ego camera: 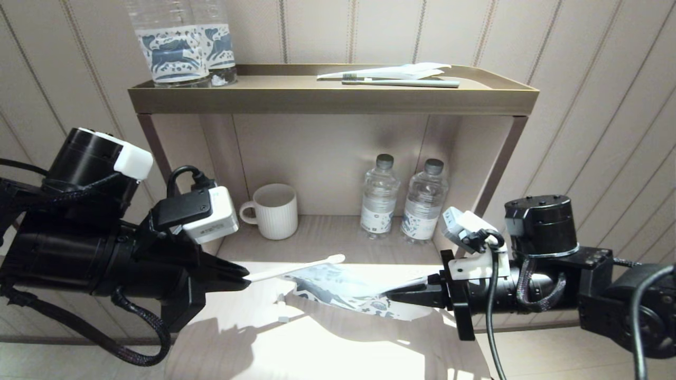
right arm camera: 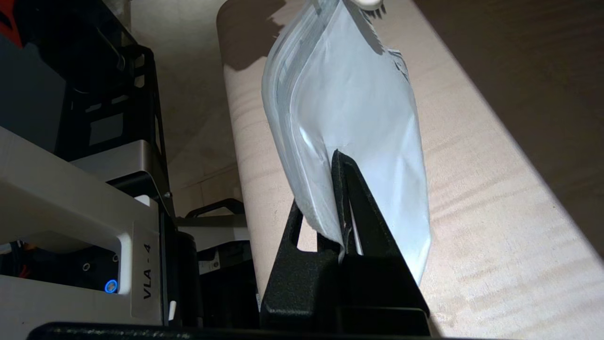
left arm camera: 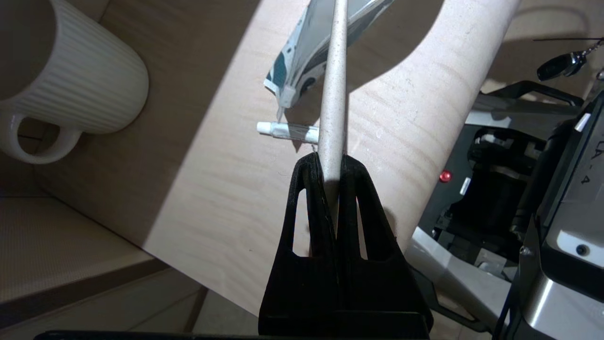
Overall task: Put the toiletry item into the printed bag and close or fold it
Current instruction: Place the toothbrush in the storage bag
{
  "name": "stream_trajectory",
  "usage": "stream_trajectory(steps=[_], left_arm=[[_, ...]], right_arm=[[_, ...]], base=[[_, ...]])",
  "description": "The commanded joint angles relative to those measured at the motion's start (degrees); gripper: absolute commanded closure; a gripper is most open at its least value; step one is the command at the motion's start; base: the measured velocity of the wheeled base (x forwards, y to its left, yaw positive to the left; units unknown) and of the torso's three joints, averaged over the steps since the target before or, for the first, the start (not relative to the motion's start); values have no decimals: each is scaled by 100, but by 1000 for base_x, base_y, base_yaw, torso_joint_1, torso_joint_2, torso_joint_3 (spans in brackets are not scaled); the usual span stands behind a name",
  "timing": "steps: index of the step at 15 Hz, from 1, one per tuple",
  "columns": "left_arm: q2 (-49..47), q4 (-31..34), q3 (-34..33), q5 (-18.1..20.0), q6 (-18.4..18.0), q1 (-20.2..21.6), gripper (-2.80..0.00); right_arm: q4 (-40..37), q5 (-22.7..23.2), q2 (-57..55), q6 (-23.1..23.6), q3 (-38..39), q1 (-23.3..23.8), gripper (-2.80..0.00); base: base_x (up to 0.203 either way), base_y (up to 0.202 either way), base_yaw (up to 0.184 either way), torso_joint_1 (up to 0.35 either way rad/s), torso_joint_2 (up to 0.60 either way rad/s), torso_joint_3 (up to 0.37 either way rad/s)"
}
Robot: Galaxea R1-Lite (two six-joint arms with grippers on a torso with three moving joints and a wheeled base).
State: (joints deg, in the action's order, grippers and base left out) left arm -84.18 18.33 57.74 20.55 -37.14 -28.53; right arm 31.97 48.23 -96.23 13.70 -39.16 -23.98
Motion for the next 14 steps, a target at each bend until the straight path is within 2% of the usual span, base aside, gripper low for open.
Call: stream_trajectory(steps=[1, 5, 7, 10, 14], left_arm=[[15, 1, -64, 4, -13, -51, 0], [271, -226, 33, -26, -12, -57, 0], [517, -185, 7, -157, -12, -59, 0], [696, 129, -214, -173, -11, -350, 0], [430, 100, -357, -213, -21, -417, 0]], right_arm=[[20, 28, -19, 10, -4, -2, 0], [20, 28, -62, 10, -19, 7, 0], [20, 28, -80, 10, -21, -2, 0], [20, 28, -115, 10, -21, -2, 0], [20, 28, -124, 10, -28, -2, 0]], base=[[0, 0, 0, 0, 0, 0], [0, 0, 0, 0, 0, 0], [0, 0, 0, 0, 0, 0], [0, 0, 0, 0, 0, 0], [0, 0, 0, 0, 0, 0]])
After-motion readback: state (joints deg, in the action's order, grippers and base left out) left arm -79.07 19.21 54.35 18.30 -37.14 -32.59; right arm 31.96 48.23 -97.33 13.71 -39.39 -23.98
